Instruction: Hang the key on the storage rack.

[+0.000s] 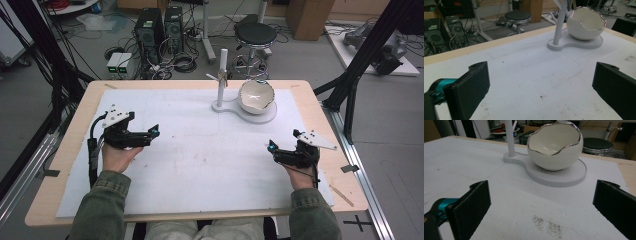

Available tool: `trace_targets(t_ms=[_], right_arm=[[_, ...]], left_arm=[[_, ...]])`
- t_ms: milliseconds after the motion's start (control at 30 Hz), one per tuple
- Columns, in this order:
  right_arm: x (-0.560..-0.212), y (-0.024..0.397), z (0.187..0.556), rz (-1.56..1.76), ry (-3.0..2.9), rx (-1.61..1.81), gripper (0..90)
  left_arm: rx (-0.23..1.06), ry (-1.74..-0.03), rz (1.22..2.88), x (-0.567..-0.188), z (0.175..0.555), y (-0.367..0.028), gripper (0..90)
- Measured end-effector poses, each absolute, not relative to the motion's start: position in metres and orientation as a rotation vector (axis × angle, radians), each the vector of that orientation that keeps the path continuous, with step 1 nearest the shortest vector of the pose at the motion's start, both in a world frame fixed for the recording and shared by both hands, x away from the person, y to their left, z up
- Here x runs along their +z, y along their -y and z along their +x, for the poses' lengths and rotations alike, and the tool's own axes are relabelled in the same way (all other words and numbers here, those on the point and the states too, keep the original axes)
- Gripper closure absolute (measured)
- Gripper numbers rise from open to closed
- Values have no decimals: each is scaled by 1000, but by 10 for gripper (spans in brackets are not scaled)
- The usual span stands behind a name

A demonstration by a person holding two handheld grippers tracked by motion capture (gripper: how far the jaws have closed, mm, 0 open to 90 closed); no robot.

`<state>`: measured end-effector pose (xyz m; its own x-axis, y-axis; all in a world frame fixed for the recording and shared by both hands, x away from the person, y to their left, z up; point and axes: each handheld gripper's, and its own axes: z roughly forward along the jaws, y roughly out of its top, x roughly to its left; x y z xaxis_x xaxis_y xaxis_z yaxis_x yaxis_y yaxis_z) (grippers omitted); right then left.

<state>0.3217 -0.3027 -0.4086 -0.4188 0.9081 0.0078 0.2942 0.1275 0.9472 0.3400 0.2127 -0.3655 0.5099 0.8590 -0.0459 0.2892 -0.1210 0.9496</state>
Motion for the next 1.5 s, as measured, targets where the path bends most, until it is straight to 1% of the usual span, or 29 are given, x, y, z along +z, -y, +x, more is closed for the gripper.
trace_targets(t_ms=[467, 700, 1067, 1233, 1367, 1500], right_arm=[[-409, 302, 322, 1163, -1805, 1301, 4], [-409, 302, 321, 1161, -1808, 1300, 4], [-409, 302, 321, 1156, -1807, 1294, 4], [-409, 302, 320, 1161, -1805, 1295, 4], [-409, 302, 320, 1160, -1805, 1293, 4], [-409, 302, 321, 1164, -1808, 1288, 4]], left_arm=[[734, -1060, 1596, -378, 326, -237, 17], [827, -1099, 1560, -385, 317, -248, 17], [978, -1199, 1437, -393, 304, -271, 17], [1004, -1269, 1375, -398, 300, -289, 17], [992, -1305, 1322, -400, 300, -299, 17], [971, -1299, 1330, -401, 301, -298, 17]])
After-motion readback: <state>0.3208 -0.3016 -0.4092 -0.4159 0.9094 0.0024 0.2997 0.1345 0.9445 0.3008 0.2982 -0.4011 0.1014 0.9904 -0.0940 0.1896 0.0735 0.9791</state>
